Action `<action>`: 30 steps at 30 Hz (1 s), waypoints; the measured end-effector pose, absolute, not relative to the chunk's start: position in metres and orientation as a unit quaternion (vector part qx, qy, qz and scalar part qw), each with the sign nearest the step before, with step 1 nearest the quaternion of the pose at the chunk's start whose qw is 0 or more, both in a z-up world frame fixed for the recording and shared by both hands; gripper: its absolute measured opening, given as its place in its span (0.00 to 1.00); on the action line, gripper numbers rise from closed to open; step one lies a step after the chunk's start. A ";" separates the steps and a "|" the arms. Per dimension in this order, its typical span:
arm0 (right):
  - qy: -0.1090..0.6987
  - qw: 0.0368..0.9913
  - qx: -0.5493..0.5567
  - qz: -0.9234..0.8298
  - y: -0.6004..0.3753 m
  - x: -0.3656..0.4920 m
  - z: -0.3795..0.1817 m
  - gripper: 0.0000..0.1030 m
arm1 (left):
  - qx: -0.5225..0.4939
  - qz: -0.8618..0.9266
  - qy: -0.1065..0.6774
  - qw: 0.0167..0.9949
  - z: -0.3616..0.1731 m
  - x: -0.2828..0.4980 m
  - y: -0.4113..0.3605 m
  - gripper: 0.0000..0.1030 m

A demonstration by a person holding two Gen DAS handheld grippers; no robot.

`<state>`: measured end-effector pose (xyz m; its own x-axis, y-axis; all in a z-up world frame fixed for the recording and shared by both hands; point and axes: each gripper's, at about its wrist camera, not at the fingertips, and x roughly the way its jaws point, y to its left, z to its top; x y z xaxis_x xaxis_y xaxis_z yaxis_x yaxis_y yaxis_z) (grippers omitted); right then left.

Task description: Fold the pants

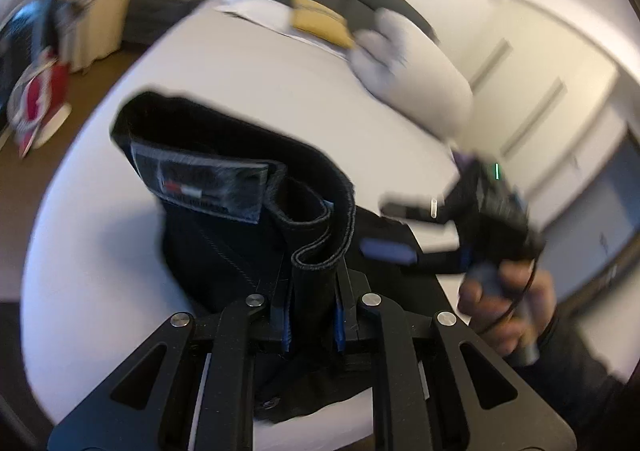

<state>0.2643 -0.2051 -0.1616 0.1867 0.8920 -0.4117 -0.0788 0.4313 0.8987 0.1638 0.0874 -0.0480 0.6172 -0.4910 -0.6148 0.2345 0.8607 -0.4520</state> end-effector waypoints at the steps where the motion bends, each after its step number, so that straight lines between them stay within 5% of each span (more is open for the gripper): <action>1: 0.519 0.663 0.390 0.373 -0.207 0.265 -0.159 0.79 | -0.148 -0.213 0.389 0.884 -0.051 0.164 0.071 0.13; 13: 0.545 0.685 0.326 0.356 -0.207 0.264 -0.152 0.83 | 0.038 -0.232 0.413 0.880 -0.091 0.152 -0.055 0.13; 18: 0.548 0.701 0.288 0.353 -0.205 0.268 -0.146 0.76 | 0.084 -0.233 0.416 0.875 -0.095 0.149 -0.092 0.13; 25: 0.561 0.718 0.255 0.323 -0.219 0.279 -0.158 0.25 | 0.125 -0.244 0.411 0.869 -0.101 0.151 -0.124 0.13; 30: 0.554 0.734 0.252 0.300 -0.245 0.272 -0.160 0.15 | 0.137 -0.261 0.411 0.863 -0.106 0.149 -0.149 0.13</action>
